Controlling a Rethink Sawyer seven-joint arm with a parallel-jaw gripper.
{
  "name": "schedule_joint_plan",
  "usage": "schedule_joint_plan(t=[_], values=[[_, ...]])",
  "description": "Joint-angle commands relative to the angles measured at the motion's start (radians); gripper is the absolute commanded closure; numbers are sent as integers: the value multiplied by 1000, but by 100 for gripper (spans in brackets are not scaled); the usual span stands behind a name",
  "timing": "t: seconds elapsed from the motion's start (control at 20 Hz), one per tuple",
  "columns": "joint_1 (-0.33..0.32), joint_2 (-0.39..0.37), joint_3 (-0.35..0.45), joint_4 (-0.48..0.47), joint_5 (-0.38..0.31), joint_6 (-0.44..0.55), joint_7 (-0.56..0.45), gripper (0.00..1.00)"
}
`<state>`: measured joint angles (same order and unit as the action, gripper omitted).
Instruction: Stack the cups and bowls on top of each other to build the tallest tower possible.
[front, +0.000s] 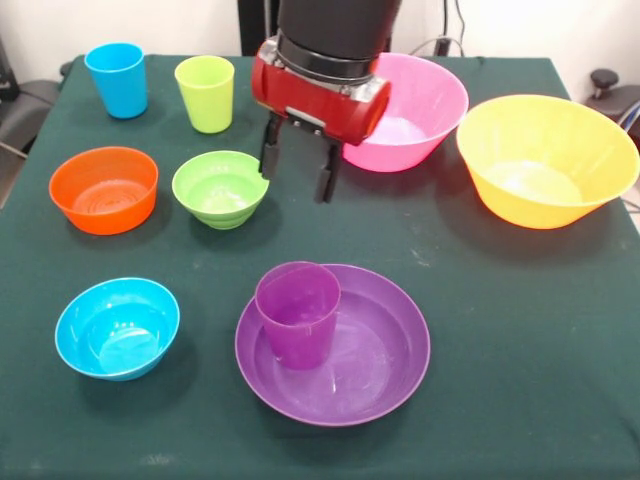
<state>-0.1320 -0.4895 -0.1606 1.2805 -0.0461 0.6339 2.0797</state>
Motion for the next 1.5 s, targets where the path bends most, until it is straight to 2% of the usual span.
schedule_joint_plan(t=[0.05, 0.55, 1.2, 1.5], values=[[-39, -7, 133, 139, -115, -66, -154, 0], [-71, -13, 162, 150, -164, -77, -147, 0], [-104, -137, 194, 288, -164, 15, -151, 0], [-127, -195, 207, 366, -166, 18, -162, 0]])
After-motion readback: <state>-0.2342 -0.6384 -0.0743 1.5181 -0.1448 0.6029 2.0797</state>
